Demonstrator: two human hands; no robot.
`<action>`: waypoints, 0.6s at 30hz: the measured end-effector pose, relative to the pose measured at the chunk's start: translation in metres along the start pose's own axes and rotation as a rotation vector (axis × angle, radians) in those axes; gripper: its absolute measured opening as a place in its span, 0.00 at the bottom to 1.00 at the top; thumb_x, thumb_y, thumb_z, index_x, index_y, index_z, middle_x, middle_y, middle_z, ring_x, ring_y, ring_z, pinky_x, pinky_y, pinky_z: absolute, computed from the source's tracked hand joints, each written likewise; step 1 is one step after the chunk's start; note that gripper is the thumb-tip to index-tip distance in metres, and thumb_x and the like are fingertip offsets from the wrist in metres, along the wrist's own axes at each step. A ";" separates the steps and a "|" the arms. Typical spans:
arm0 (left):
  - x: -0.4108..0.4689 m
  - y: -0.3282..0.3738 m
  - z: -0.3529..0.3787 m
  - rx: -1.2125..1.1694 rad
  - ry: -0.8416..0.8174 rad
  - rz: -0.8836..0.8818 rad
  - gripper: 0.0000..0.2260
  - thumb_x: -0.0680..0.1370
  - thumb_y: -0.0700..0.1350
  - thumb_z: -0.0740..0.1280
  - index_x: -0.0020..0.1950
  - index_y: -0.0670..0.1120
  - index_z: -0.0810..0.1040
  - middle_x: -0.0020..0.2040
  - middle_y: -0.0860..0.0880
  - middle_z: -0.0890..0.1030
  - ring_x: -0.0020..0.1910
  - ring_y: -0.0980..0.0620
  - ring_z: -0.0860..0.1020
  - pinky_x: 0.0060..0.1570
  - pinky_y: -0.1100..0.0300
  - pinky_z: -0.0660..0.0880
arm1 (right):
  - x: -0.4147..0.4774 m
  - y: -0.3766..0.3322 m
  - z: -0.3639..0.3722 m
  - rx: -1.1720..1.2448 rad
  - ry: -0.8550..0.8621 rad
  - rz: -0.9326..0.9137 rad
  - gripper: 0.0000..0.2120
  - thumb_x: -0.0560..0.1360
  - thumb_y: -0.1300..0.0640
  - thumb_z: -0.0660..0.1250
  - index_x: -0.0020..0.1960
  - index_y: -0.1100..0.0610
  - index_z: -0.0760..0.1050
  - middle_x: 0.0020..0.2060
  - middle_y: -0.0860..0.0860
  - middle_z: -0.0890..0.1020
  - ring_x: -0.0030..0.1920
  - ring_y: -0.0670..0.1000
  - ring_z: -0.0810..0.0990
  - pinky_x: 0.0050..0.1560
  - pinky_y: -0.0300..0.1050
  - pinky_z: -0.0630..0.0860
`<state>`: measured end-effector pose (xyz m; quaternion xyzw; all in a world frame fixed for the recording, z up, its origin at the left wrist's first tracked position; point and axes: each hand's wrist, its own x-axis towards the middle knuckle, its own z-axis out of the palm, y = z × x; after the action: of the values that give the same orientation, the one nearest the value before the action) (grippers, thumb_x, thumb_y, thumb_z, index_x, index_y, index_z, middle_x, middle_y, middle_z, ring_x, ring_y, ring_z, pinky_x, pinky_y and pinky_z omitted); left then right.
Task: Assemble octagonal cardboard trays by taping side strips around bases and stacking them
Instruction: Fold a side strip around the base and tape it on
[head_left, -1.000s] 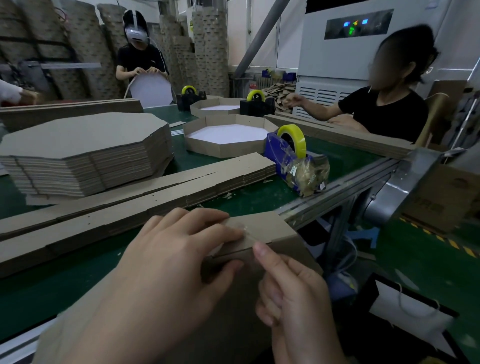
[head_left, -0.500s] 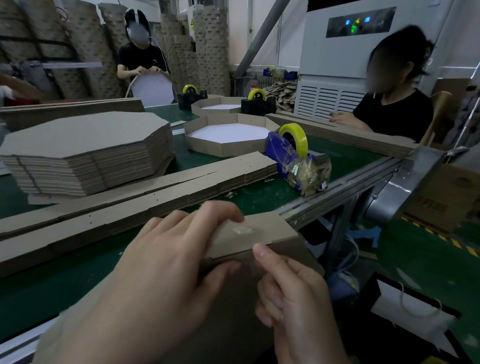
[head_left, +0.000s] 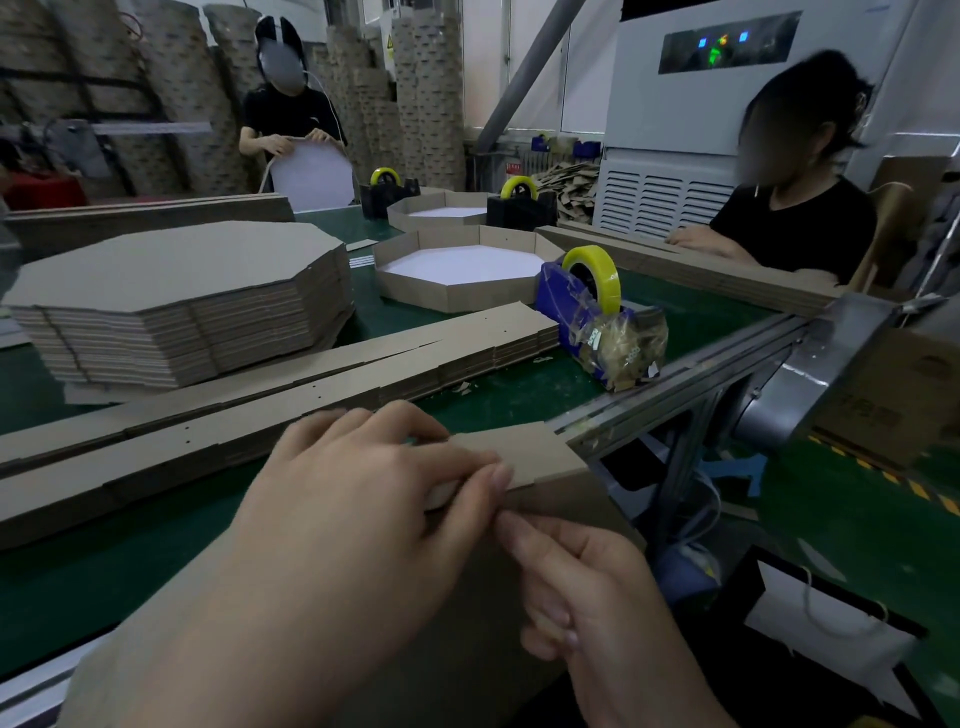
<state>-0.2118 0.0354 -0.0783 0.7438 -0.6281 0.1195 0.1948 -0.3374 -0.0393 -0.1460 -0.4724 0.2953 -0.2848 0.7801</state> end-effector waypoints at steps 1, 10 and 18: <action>0.001 0.005 0.002 0.024 0.060 -0.014 0.14 0.75 0.63 0.58 0.42 0.62 0.82 0.43 0.59 0.79 0.40 0.53 0.79 0.47 0.53 0.73 | 0.001 0.001 0.000 -0.006 -0.009 0.005 0.18 0.53 0.46 0.74 0.38 0.56 0.85 0.17 0.49 0.61 0.17 0.44 0.58 0.20 0.36 0.59; -0.005 -0.001 0.008 0.089 0.086 -0.013 0.13 0.72 0.62 0.62 0.40 0.57 0.83 0.43 0.54 0.81 0.39 0.49 0.81 0.27 0.62 0.66 | -0.003 0.013 -0.010 -0.151 0.150 -0.036 0.20 0.54 0.42 0.72 0.34 0.59 0.82 0.20 0.50 0.64 0.20 0.47 0.60 0.24 0.42 0.56; -0.012 -0.003 0.009 0.275 -0.065 -0.004 0.29 0.56 0.60 0.77 0.54 0.50 0.83 0.44 0.50 0.80 0.39 0.47 0.81 0.25 0.57 0.71 | 0.008 0.007 -0.024 -0.638 0.444 -0.831 0.14 0.73 0.51 0.64 0.57 0.40 0.77 0.38 0.43 0.71 0.37 0.42 0.74 0.37 0.28 0.67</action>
<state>-0.2117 0.0423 -0.0922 0.7682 -0.6104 0.1797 0.0707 -0.3481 -0.0560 -0.1631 -0.6898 0.3130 -0.5569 0.3407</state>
